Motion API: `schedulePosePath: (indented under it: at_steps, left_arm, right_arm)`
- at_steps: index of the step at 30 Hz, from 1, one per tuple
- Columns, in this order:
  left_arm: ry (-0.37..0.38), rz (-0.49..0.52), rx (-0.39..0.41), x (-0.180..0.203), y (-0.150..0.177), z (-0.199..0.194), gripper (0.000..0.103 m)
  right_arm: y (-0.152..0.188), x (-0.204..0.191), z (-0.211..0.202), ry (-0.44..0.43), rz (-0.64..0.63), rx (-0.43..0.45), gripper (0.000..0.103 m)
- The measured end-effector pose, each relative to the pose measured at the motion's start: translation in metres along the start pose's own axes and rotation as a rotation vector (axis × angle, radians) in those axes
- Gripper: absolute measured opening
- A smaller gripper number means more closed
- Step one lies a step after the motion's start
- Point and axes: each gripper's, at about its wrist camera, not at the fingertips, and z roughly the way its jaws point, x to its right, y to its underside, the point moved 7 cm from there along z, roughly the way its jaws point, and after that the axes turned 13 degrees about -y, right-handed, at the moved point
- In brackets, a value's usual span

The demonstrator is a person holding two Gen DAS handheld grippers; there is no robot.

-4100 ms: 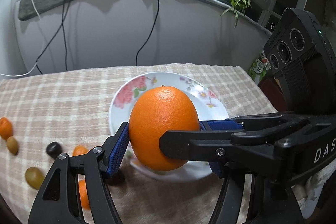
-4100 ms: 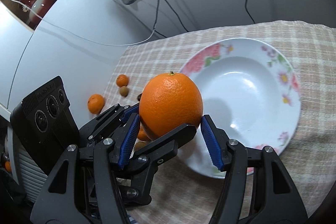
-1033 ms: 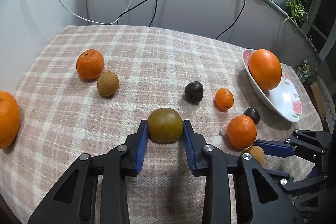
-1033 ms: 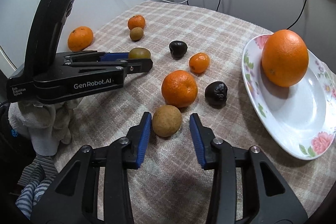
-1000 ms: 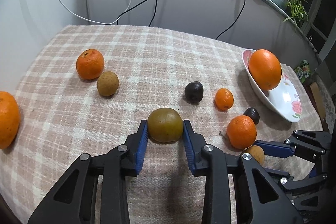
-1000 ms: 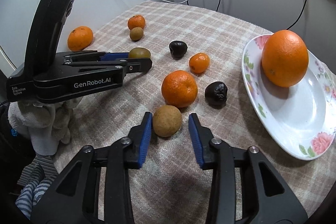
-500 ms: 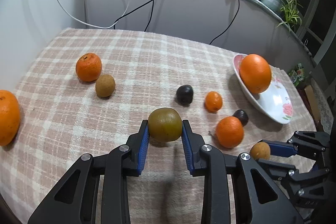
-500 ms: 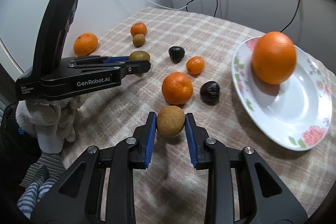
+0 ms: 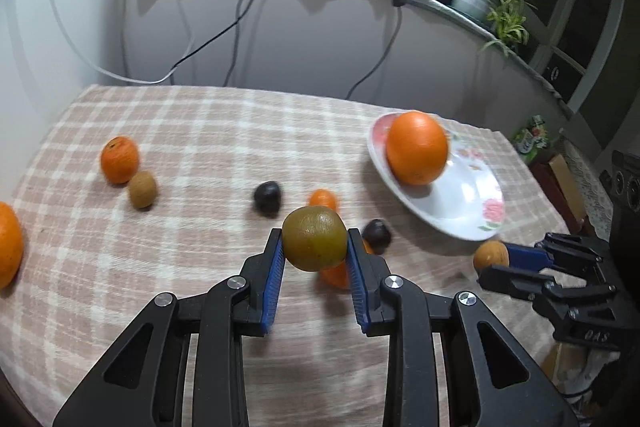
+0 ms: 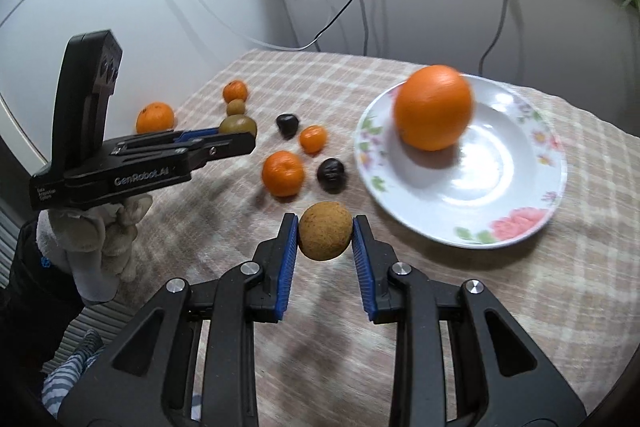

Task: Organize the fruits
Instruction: 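Carry the brown fruit with the right gripper onto the plate while the left gripper places a kiwi there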

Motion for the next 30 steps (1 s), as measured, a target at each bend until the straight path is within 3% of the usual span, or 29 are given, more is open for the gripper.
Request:
schedulePosePath:
  at_steps: [15, 30]
  left_arm:
    - [0.110, 0.095, 0.000, 0.078, -0.007, 0.006, 0.029]
    - [0.124, 0.155, -0.029, 0.116, -0.009, 0.027, 0.029]
  right_arm:
    - [-0.007, 0.066, -0.052, 0.107, 0.089, 0.092, 0.029]
    - [-0.008, 0.096, -0.036, 0.141, 0.113, 0.067, 0.029]
